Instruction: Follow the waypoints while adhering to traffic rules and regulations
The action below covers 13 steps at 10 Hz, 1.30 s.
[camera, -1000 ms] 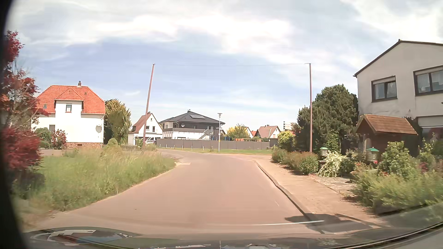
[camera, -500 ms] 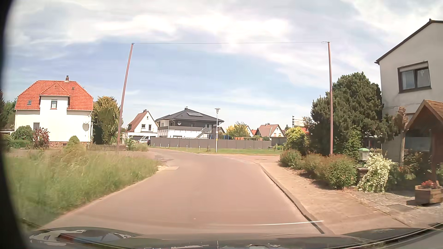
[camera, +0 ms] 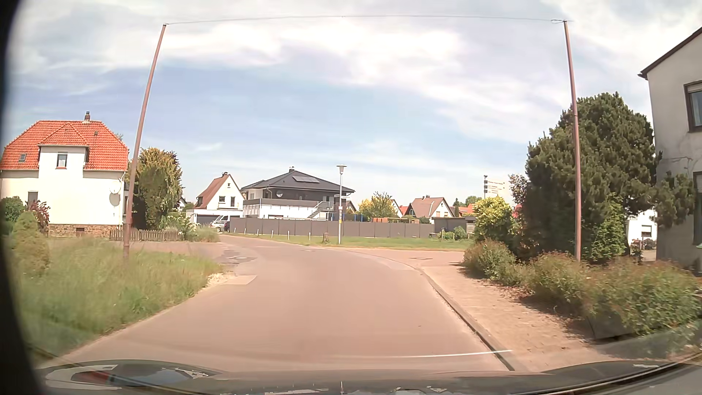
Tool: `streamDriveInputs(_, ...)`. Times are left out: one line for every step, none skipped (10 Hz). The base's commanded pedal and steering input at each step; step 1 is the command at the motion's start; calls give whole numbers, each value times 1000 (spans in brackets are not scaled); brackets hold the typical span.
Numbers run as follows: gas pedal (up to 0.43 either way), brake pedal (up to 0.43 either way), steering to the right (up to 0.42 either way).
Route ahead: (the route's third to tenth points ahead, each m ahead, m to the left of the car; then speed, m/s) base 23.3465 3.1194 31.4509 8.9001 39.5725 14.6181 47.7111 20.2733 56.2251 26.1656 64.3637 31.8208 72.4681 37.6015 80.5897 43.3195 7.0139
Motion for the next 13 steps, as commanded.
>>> streamDriveInputs(0, 0, -2)
streamDriveInputs(0, 0, -2)
streamDriveInputs(0, 0, -3)
streamDriveInputs(0, 0, -4)
streamDriveInputs(0, 0, -5)
streamDriveInputs(0, 0, -6)
streamDriveInputs(0, 12, -6)
streamDriveInputs(0, 67, -8)
streamDriveInputs(0, 116, -8)
streamDriveInputs(0, 146, -8)
streamDriveInputs(0, 165, -9)
streamDriveInputs(0, 183, -14)
streamDriveInputs(0, 201, -18)
